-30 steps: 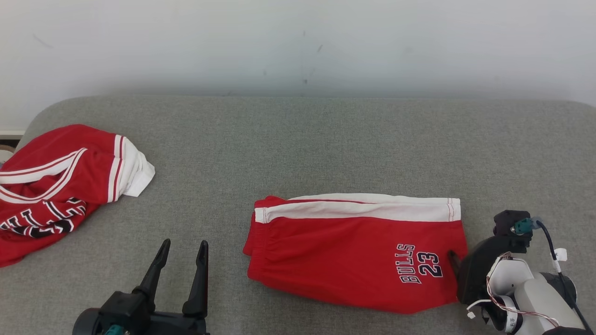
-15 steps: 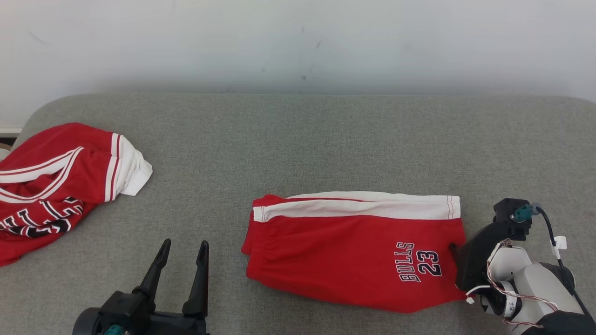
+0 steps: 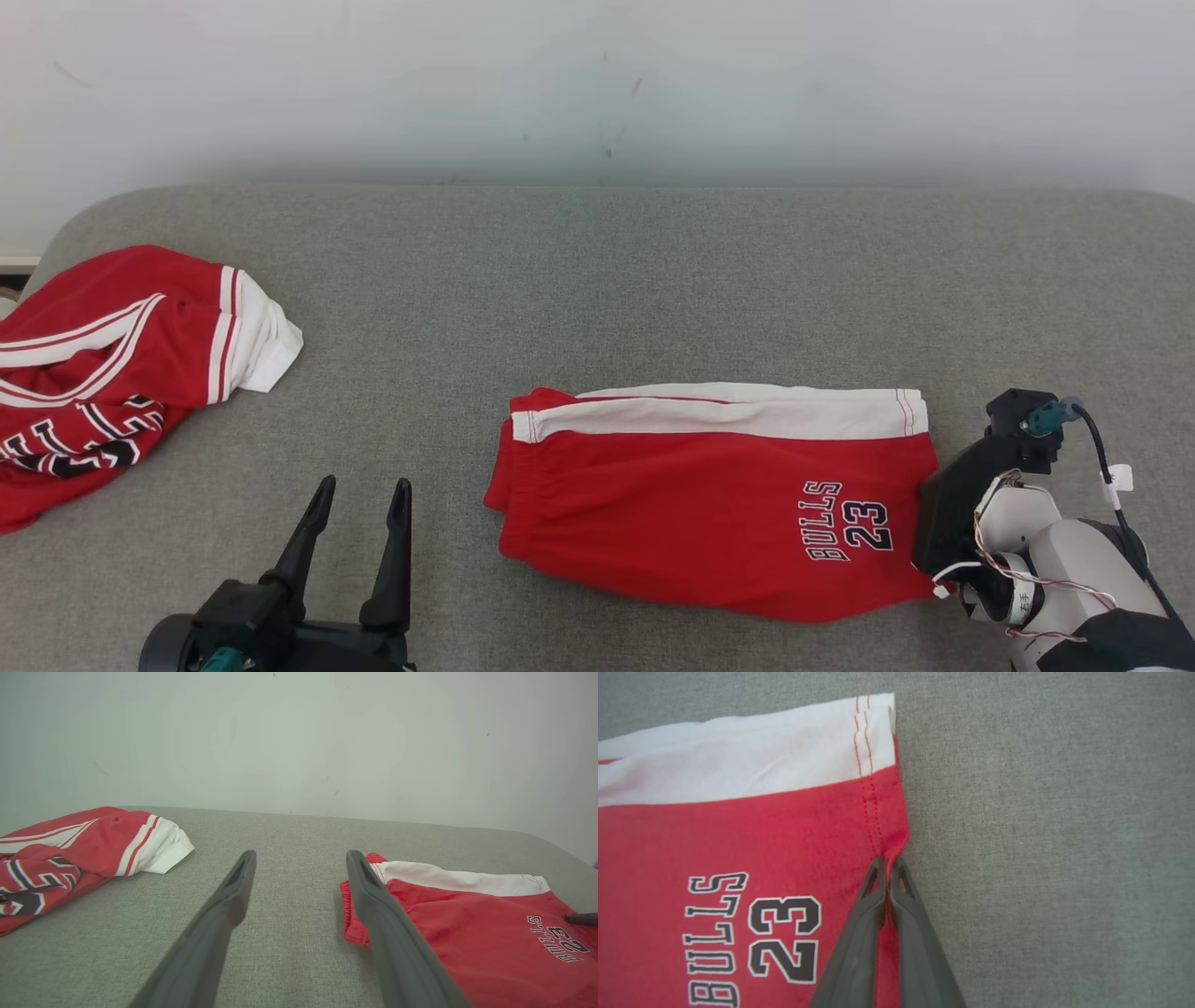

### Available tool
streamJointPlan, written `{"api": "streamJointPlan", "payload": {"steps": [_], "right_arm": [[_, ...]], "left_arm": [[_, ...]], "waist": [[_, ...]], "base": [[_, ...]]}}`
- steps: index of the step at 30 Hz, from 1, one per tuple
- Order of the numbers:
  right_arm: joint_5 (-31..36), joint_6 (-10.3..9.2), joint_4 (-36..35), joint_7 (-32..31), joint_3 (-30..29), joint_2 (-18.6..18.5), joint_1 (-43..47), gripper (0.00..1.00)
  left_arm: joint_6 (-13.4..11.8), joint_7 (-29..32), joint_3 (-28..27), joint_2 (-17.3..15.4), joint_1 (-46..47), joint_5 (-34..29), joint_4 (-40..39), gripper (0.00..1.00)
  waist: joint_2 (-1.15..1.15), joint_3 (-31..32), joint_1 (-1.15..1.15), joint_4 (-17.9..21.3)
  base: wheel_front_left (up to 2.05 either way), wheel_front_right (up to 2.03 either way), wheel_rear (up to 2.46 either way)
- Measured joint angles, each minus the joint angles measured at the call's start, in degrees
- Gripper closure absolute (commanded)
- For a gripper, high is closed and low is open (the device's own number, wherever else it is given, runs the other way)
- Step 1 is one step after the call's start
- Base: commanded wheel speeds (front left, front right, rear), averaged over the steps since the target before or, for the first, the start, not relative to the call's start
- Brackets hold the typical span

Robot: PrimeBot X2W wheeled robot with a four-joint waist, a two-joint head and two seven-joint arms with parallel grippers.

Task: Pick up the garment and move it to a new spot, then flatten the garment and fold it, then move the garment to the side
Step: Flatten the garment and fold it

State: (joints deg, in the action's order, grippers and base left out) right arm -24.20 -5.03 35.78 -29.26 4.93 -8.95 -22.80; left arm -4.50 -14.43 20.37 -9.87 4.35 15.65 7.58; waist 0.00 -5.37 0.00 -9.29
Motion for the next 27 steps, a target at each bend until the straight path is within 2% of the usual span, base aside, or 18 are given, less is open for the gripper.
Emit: {"api": "streamJointPlan", "payload": {"steps": [6, 15, 18, 23, 25, 27], "right_arm": [[-0.4, 0.00, 0.1, 0.5, -1.3, -1.4, -0.1, 1.00], [0.2, -0.54, -0.5, 1.0, -5.0, -9.0, 0.9, 1.00], [0.9, -0.59, -1.4, 1.0, -5.3, -10.4, 1.3, 1.00], [1.4, -0.59, -4.8, 1.0, -3.9, -10.3, 1.4, 1.00], [2.1, -0.48, -6.6, 1.0, -2.2, -9.3, 1.8, 1.00], [2.9, 0.42, -8.1, 0.6, 0.2, -7.7, 2.1, 1.00]], "left_arm": [[0.0, 0.0, -0.2, 0.0, 0.0, 0.0, 0.2, 0.00], [0.0, 0.0, -0.6, 0.1, 0.0, 0.0, 0.4, 0.00], [0.0, 0.0, -0.6, 0.1, -0.1, 0.0, 0.4, 0.00], [0.5, 0.0, -0.3, 0.6, -0.1, 0.0, 0.4, 0.00], [0.5, 0.0, 0.0, 0.9, -0.1, 0.0, 0.5, 0.00], [0.5, 0.0, 0.2, 1.1, -0.2, 0.0, 0.8, 0.00]], "waist": [[0.00, 0.2, 0.00, 0.1], [0.00, 0.8, 0.00, 0.5], [0.00, 0.9, 0.00, 0.7], [0.00, 1.1, 0.00, 1.1], [0.00, 1.2, 0.00, 1.3], [0.00, 1.3, -0.01, 1.4]], "base": [[0.00, 0.00, 0.00], [0.00, 0.00, 0.00], [0.00, 0.00, 0.00], [0.00, 0.00, 0.00], [0.00, 0.00, 0.00], [0.00, 0.00, 0.00]]}}
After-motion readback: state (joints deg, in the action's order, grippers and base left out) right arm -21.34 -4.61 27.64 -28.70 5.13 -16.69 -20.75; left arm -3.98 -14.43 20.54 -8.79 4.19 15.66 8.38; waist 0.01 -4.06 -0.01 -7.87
